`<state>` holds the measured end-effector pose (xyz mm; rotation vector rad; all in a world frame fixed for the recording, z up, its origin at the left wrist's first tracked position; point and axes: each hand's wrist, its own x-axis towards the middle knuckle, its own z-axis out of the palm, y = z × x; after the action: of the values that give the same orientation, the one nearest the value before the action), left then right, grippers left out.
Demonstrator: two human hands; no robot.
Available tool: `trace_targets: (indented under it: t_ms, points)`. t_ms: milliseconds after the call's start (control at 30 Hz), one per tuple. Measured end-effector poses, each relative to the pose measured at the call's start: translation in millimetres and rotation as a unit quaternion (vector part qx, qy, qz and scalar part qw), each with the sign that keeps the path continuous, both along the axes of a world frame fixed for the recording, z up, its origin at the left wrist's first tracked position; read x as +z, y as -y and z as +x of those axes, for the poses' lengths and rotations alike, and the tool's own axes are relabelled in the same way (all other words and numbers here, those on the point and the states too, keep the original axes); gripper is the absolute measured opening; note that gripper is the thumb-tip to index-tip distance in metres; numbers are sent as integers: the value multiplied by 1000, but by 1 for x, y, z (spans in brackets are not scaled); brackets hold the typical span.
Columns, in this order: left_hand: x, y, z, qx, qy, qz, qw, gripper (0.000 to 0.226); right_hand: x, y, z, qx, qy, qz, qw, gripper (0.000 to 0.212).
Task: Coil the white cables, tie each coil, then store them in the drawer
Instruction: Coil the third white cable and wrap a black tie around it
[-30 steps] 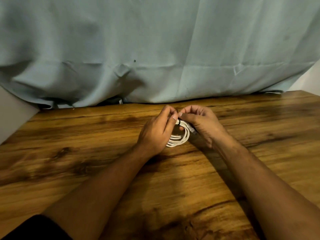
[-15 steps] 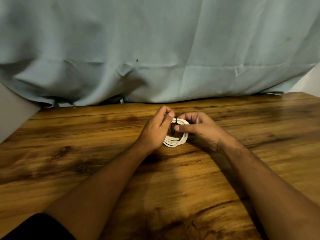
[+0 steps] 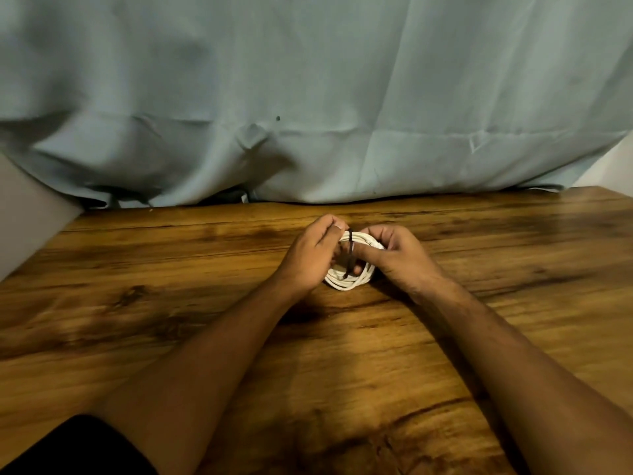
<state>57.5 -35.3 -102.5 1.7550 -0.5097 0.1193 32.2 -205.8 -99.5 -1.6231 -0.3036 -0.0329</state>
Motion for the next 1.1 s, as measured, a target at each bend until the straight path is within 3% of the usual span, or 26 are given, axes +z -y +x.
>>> trace_targets:
  t_ms: [100,233,300,400,567,733,1033,1100]
  points:
    - [0,1,0,4,-10,-16,1000,27,2,-1,-3,-47,34,-22,998,11]
    - [-2,2,1,3,-11,-22,1000,28,3,2,-1,-106,185,-115,970,29]
    - [-2,3,0,1,-15,-28,999,32,3,3,1,-100,243,-161,952,25]
    - [-3,2,1,-4,-9,-32,999,27,5,3,6,-117,272,-140,945,6]
    - [-3,4,0,7,12,-2,1000,28,4,-2,4,-110,172,-40,978,6]
    - [-3,5,-4,44,91,67,993,31,7,-5,3,-118,72,42,990,14]
    - [-4,4,-13,68,183,124,973,26,11,3,-2,-62,24,99,993,7]
    - [-4,4,-14,76,195,127,970,27,12,3,0,-76,28,116,990,19]
